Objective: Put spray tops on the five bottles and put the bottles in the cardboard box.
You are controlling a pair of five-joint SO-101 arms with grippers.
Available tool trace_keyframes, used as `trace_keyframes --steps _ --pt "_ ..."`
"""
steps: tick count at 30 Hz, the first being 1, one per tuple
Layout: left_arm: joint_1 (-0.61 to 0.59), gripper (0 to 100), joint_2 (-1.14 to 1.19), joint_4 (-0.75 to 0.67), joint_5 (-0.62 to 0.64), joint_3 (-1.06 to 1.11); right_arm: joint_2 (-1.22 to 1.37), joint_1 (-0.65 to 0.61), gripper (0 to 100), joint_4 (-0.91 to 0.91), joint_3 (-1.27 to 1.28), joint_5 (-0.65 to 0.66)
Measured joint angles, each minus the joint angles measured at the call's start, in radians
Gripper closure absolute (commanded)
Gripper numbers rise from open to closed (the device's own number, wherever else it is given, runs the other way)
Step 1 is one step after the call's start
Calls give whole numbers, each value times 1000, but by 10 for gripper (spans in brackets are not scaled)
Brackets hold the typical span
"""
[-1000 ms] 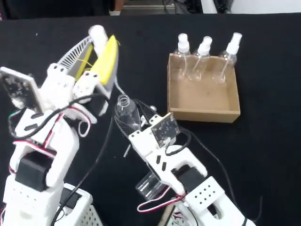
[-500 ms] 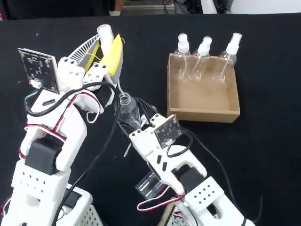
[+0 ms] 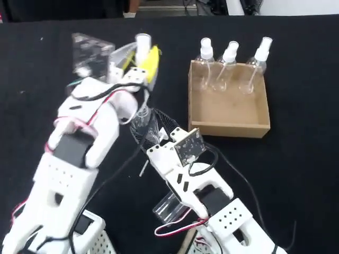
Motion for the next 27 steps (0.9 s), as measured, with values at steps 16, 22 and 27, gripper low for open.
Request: trace_keyframes --steps 16,22,27 --pt "-25 770 -109 276 121 -31 0 55 988 0 0 0" --pt "-153 770 -244 195 121 186 0 55 988 0 0 -2" --pt "-175 770 -316 74 123 393 0 57 988 0 2 -2"
